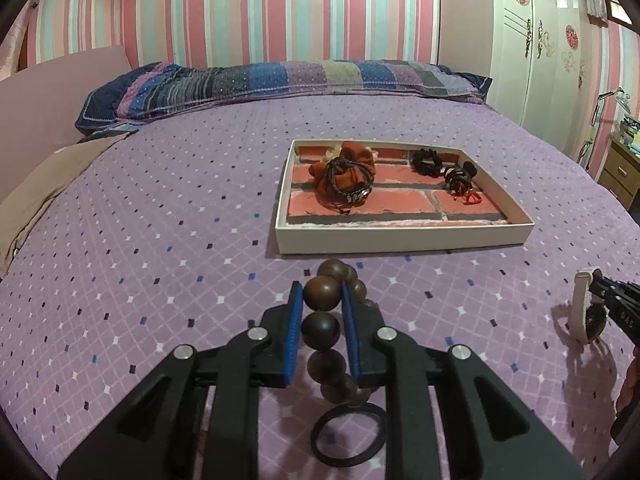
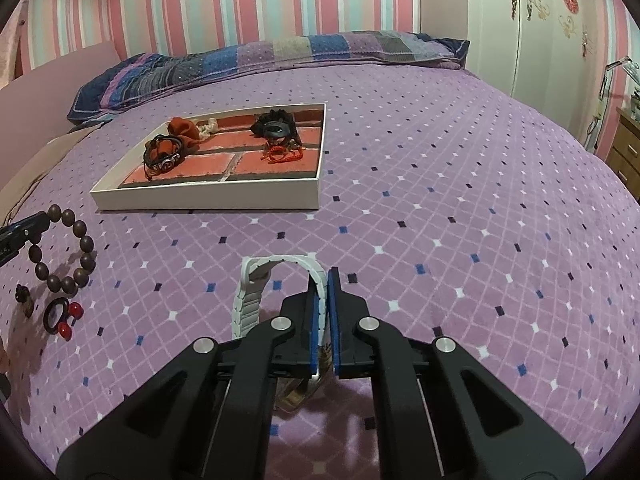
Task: Organize jewelry
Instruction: 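Carry the bead bracelet and white watch with both tools over the tray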
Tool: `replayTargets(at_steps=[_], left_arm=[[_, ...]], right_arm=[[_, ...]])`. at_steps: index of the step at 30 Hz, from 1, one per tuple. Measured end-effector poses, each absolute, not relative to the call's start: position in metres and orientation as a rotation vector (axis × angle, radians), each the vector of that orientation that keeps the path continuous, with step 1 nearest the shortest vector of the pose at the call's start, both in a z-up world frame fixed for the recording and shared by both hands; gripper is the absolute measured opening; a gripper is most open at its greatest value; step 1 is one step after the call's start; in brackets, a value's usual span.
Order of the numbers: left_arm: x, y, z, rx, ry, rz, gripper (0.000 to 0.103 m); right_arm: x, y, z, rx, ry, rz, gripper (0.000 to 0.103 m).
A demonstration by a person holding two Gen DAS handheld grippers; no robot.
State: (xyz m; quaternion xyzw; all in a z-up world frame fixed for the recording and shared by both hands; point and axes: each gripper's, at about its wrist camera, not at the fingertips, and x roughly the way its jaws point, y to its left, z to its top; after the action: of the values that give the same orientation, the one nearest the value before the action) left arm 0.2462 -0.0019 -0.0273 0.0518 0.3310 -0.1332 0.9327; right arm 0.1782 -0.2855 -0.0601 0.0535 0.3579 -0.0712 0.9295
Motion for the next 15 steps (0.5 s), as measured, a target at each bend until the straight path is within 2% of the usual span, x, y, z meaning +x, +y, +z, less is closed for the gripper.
replayTargets(at_steps=[15], left_arm=[[0.251, -0.023, 0.008, 0.120, 0.623, -0.289, 0.020]], right_arm=[[0.204, -0.285, -0.024, 0.124, 0.712, -0.106, 0.005]])
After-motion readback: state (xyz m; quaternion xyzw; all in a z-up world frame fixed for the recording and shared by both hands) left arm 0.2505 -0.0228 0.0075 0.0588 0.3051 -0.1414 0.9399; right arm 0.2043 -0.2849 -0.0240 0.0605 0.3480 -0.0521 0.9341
